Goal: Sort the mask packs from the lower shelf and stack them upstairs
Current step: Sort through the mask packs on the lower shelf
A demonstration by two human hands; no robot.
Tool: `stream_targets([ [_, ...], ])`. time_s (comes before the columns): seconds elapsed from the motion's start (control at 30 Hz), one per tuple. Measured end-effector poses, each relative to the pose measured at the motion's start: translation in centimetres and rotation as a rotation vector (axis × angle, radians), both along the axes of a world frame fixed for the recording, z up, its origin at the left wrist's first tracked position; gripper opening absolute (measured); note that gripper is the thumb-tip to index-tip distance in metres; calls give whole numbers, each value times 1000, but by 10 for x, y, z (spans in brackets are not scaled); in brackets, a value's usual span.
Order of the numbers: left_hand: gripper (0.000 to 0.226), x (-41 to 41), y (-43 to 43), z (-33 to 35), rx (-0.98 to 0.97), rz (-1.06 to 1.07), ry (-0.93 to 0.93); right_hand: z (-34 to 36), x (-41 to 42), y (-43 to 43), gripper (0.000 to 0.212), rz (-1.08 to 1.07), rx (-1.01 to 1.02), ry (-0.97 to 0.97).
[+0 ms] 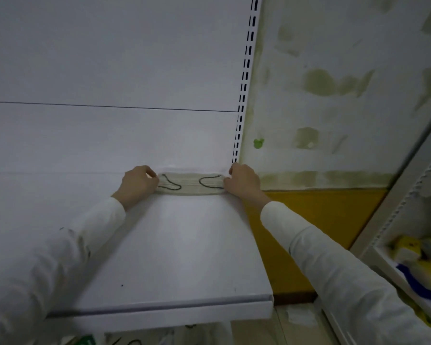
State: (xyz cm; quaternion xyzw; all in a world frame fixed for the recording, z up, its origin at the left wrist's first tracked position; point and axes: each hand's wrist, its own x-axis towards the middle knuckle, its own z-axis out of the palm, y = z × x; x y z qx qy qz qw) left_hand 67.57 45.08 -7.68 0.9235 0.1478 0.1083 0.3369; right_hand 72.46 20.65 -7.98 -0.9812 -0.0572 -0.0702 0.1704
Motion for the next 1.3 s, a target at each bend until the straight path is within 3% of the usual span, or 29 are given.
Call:
stream_targets([
  [0.13, 26, -19, 3, 8, 212, -20, -54, 7, -23, -4, 32, 68, -253, -346],
  [0.37, 19, -101, 0, 20, 231, -321, -323, 25, -107, 7, 27, 324, -196, -704],
  [0.53, 13, -191, 0, 13, -3, -409, -334, 13, -204, 23, 35, 393, -94, -800],
  [0.63, 15, -249, 2, 0, -273, -505, -335, -14, -267, 26, 33, 549, -30, -781],
  [0.73, 14, -294, 3, -33, -430, -596, -243, -54, -311, 26, 24, 763, -117, -679],
  [0.8, 15, -305, 5, -68, -442, -602, -107, -91, -316, 18, 24, 761, -179, -473],
  [1.03, 23, -307, 4, -237, -670, -99, 282, -253, -269, -9, 26, 221, 104, 182],
  [1.17, 23, -313, -11, -308, -718, 44, 416, -309, -243, 12, 30, -75, 158, 391],
  [1.3, 24, -302, -24, -332, -728, 74, 395, -338, -222, 38, 57, -231, 52, 475],
])
